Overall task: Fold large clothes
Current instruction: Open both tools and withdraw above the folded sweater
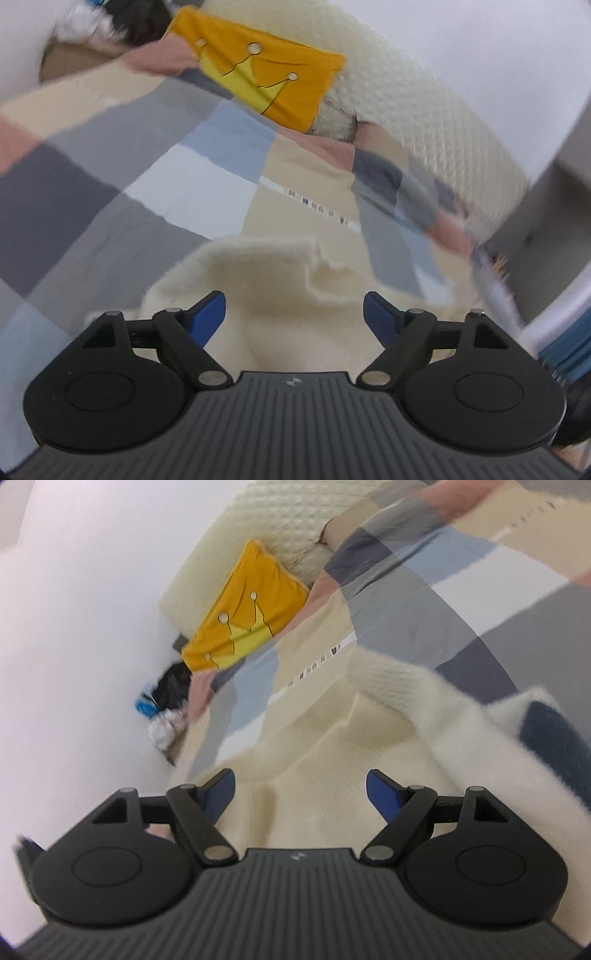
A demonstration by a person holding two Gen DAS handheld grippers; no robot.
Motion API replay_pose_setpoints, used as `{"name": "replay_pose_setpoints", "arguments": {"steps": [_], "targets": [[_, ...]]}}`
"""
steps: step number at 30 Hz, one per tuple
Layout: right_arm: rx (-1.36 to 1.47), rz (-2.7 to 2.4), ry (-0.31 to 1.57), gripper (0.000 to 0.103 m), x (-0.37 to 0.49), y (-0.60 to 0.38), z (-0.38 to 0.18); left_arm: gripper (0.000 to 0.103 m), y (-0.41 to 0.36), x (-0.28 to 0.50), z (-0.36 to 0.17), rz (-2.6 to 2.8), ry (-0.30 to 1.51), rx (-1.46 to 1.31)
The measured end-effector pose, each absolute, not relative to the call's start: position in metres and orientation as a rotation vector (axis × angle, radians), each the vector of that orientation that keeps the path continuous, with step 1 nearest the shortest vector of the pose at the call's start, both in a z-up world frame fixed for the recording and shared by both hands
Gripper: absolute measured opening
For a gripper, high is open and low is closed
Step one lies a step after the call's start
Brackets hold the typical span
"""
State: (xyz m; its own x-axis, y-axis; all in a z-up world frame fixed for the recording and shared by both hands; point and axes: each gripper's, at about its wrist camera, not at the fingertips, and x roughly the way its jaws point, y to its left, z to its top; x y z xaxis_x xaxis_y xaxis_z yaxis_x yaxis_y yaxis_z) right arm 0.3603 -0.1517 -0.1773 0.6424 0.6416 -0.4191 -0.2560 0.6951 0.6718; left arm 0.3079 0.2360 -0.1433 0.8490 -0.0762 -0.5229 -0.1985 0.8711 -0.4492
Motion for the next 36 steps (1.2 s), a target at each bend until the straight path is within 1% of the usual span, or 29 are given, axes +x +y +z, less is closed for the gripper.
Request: {"name": "replay_pose_setpoints", "arguments": {"steps": [3,6,8,9,12,13,15,26,33,36], "targets": [[0.489,0.521,0.687,0.080,0.357,-0.141,-0.176,0.086,0.215,0.312,-0.149,0.062,0.574,-0.428],[0.352,0.480,0.666,0.069,0.357,-0.130,-0.173,0.086,0.198,0.321,-0.158,0.062,0.600,-0.342],[0.268,0.454,0.646,0.064,0.358,-0.123,-0.172,0.086,0.189,0.330,-0.165,0.087,0.610,-0.265],[0.241,0.444,0.643,0.060,0.360,-0.120,-0.172,0.086,0.187,0.336,-0.168,0.104,0.619,-0.238],[0.209,0.412,0.651,0.055,0.367,-0.121,-0.179,0.086,0.191,0.347,-0.182,0.142,0.644,-0.185],[0.201,0.402,0.657,0.049,0.369,-0.123,-0.182,0.086,0.194,0.349,-0.187,0.155,0.655,-0.173],[0.188,0.381,0.682,0.045,0.374,-0.125,-0.189,0.086,0.202,0.352,-0.195,0.175,0.669,-0.163],[0.084,0.323,0.651,0.042,0.405,-0.120,-0.205,0.085,0.229,0.356,-0.206,0.228,0.639,-0.161],[0.063,0.330,0.664,0.042,0.414,-0.121,-0.213,0.086,0.249,0.366,-0.218,0.249,0.688,-0.266],[0.020,0.322,0.687,0.042,0.416,-0.112,-0.218,0.086,0.250,0.367,-0.219,0.247,0.694,-0.264]]}}
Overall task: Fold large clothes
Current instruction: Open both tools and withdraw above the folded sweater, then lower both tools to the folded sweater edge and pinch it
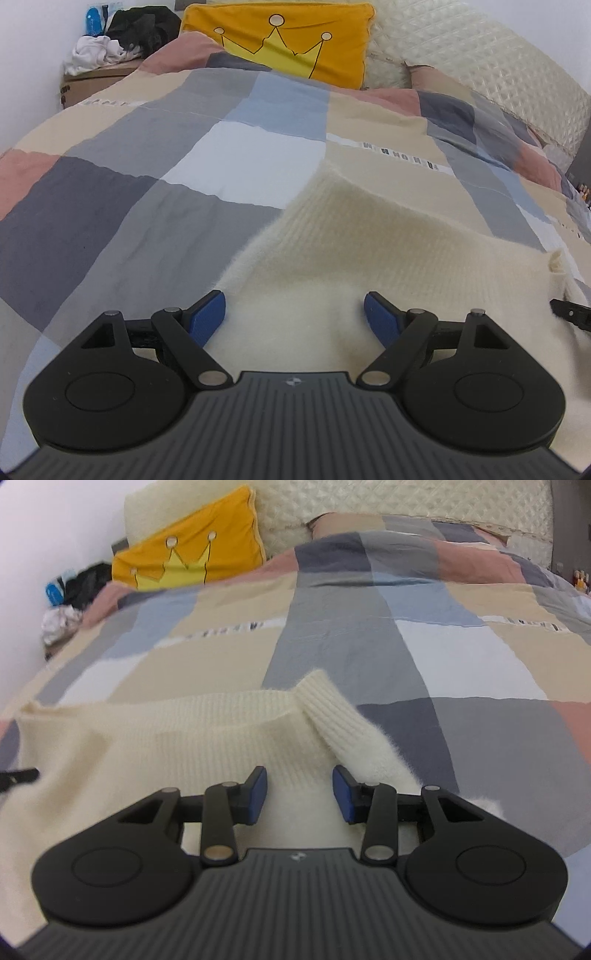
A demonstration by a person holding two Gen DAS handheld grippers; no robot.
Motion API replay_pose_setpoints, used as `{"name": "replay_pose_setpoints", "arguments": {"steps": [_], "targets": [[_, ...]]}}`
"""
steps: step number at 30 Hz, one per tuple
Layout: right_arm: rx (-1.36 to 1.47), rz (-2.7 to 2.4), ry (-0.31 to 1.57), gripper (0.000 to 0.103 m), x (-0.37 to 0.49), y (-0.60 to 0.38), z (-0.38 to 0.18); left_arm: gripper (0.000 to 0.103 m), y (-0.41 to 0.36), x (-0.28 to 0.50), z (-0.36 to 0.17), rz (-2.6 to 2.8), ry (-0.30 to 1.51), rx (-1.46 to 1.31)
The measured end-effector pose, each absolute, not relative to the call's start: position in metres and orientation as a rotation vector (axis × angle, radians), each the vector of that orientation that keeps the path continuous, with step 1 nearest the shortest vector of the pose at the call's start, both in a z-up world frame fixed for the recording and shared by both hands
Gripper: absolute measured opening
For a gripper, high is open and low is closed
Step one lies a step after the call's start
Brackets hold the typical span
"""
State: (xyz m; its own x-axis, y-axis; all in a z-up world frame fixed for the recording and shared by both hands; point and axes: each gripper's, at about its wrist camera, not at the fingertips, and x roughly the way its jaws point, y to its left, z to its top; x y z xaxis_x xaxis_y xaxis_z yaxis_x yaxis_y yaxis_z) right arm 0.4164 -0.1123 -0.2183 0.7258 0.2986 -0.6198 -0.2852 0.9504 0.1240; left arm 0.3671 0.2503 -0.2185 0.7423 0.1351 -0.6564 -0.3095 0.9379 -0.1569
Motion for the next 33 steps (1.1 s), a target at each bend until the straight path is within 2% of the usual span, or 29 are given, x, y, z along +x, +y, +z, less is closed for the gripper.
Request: {"name": "replay_pose_setpoints", "arguments": {"steps": [12,21,27,33], "targets": [[0.055,0.340,0.653,0.043,0.392,-0.114,-0.192,0.086,0.232,0.342,-0.192,0.234,0.687,-0.232],[0.107,0.413,0.599,0.043,0.334,-0.113,-0.155,0.086,0.207,0.275,-0.149,0.208,0.601,-0.286],[0.091,0.449,0.566,0.043,0.295,-0.114,-0.135,0.086,0.179,0.237,-0.133,0.207,0.576,-0.219],[0.153,0.479,0.548,0.044,0.247,-0.132,-0.131,0.086,0.150,0.193,-0.119,0.160,0.536,-0.209]]}}
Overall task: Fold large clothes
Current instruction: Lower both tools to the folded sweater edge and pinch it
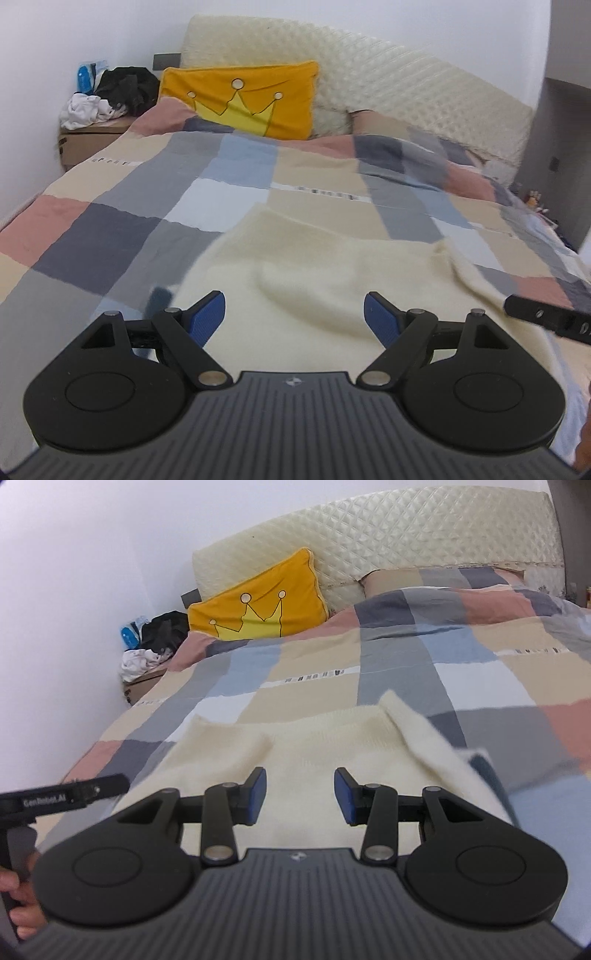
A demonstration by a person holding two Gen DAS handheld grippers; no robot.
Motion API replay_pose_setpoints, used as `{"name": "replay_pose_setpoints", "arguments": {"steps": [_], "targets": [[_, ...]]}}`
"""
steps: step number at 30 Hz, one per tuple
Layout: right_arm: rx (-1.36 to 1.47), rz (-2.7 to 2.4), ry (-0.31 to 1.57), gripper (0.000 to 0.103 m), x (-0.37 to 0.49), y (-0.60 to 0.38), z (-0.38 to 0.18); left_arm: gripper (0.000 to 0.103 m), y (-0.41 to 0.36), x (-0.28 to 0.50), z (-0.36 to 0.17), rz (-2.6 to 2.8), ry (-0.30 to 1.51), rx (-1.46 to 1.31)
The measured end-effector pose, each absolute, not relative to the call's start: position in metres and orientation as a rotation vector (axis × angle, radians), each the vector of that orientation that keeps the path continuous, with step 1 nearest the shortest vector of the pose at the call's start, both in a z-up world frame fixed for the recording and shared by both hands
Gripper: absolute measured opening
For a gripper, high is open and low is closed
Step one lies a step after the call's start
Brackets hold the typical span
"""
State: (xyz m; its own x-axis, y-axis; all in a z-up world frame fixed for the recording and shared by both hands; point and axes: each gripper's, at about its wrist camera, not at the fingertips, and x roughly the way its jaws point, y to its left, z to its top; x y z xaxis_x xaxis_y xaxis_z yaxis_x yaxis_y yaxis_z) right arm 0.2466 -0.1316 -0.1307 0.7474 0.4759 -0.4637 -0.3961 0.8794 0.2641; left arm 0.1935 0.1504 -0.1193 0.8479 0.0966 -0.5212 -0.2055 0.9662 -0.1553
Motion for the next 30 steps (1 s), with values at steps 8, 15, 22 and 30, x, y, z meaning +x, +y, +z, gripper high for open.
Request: {"name": "replay_pose_setpoints", "arguments": {"steps": [8,15,22,30], "targets": [[0.229,0.492,0.558,0.048,0.192,-0.141,-0.132,0.086,0.104,0.132,-0.122,0.096,0.543,-0.189],[0.367,0.486,0.598,0.049,0.168,-0.161,-0.140,0.086,0.092,0.100,-0.124,0.062,0.561,-0.236],[0.605,0.471,0.739,0.074,0.184,-0.174,-0.166,0.086,0.104,0.105,-0.132,0.031,0.597,-0.377],[0.915,0.410,0.889,0.090,0.197,-0.191,-0.212,0.092,0.114,0.128,-0.158,-0.020,0.707,-0.550]]}}
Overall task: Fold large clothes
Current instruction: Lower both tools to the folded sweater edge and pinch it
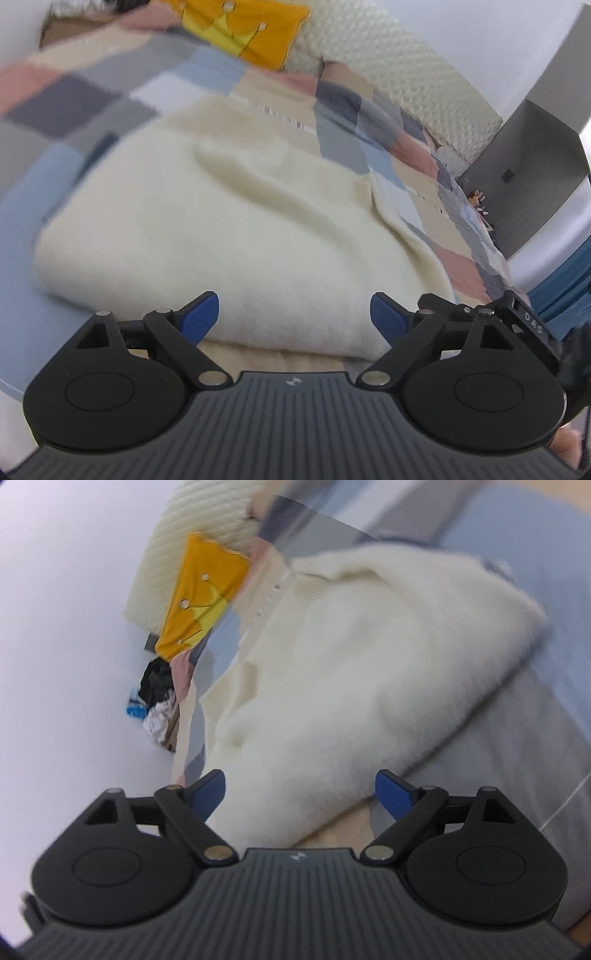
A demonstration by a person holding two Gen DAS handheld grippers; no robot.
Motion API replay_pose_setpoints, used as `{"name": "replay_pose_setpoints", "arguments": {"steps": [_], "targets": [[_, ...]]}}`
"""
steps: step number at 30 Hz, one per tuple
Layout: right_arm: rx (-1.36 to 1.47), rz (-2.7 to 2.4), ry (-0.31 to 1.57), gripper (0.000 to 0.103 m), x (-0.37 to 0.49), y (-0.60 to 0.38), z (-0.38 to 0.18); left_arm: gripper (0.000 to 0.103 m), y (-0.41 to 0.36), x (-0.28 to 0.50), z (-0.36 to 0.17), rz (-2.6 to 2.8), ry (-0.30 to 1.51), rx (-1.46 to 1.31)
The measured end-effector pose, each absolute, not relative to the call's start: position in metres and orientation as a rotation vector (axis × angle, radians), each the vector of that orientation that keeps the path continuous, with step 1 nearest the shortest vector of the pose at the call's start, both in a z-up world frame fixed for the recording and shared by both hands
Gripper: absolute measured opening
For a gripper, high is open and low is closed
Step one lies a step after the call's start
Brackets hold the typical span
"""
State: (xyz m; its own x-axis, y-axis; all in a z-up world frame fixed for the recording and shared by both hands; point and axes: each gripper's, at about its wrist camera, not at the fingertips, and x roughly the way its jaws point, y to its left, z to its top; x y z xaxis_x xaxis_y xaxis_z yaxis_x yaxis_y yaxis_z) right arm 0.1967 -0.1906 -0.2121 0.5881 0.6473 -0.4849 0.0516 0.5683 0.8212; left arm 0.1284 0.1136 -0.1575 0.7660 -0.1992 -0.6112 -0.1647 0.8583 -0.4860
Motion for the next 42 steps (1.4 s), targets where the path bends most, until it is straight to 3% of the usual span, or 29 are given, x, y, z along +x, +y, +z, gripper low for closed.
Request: {"name": "replay_pose_setpoints", "arguments": {"steps": [12,24,26,30,34,37,42], "targets": [[1.292,0.232,0.953,0.090,0.199,-0.204,-0.269,0.092,0.154,0.160,-0.226,0.016,0.862,-0.968],[1.372,0.193,0.876,0.087,0.201,-0.219,-0.271,0.091,0.199,0.150,-0.250,0.185,0.691,-1.247],[1.371,0.169,0.872,0.083,0.202,-0.221,-0.271,0.086,0.202,0.150,-0.251,0.212,0.676,-1.262],[1.330,0.067,0.842,0.062,0.194,-0.230,-0.269,0.058,0.209,0.156,-0.252,0.224,0.679,-1.237],[1.325,0.044,0.805,0.051,0.188,-0.235,-0.267,0.042,0.216,0.157,-0.247,0.241,0.664,-1.215],[1.296,0.053,0.802,0.043,0.186,-0.235,-0.263,0.037,0.213,0.157,-0.236,0.246,0.650,-1.151],[1.242,0.073,0.773,0.038,0.183,-0.233,-0.250,0.032,0.211,0.150,-0.219,0.240,0.595,-1.098]]}}
